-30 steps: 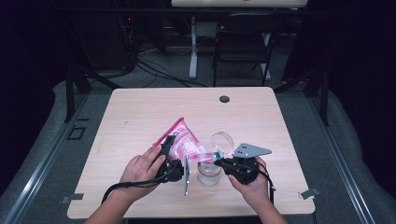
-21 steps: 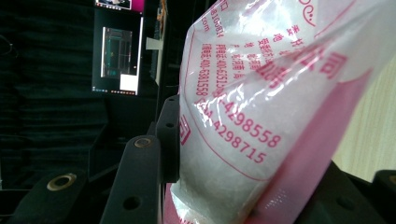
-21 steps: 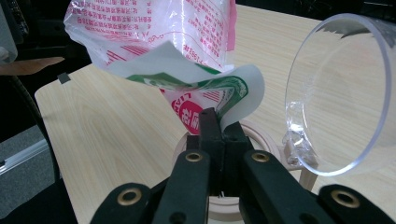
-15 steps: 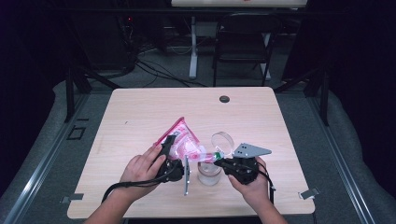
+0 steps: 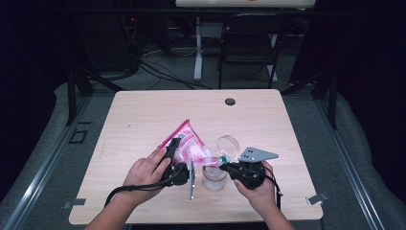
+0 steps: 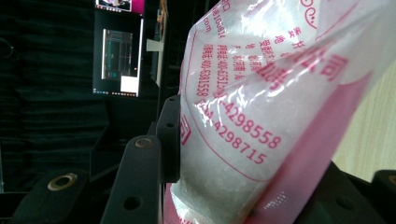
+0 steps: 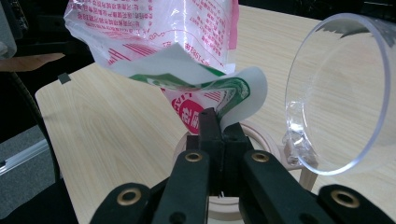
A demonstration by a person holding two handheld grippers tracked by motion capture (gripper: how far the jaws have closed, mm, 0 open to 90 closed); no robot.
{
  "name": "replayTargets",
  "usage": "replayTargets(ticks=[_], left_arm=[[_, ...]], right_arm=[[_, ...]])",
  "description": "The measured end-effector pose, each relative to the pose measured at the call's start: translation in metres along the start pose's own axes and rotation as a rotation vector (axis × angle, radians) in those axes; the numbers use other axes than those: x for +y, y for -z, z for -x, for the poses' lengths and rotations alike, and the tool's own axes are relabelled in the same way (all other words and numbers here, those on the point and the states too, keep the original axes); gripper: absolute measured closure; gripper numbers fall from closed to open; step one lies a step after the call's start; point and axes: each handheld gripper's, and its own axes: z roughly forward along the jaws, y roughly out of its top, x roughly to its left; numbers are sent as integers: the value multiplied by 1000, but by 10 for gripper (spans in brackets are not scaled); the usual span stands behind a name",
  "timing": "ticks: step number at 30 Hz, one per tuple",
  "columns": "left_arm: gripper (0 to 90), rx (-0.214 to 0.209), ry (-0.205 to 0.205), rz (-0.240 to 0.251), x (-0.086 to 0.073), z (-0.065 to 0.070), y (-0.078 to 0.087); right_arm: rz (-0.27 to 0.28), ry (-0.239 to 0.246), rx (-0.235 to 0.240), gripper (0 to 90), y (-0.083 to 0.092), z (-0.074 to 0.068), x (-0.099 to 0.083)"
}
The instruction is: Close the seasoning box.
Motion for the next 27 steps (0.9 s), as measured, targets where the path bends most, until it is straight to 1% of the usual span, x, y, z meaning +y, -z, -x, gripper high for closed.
replayTargets(ticks=[2,5,7,9,11,13,27], left_arm=[[635,-9,6,-4,0,0,0],[636,1,-4,0,1,-1,0],[636,-5,1,-1,1,-1,-1],[636,4,-7,1,1,-2,-1],[636,7,-4,10,1,-2,-1],[636,5,-5,2,1,-2,-1],[637,8,-10,3,3,-3,0]], right_arm=[[0,0,0,900,0,0,0],[0,0,0,900,0,0,0],[0,0,-1,900,0,0,0],[0,-1,-2,900,0,0,0],[1,-2,-1,900,0,0,0],[-2,-1,-1,900,0,0,0],[-5,0,-2,900,-1,0,-1]])
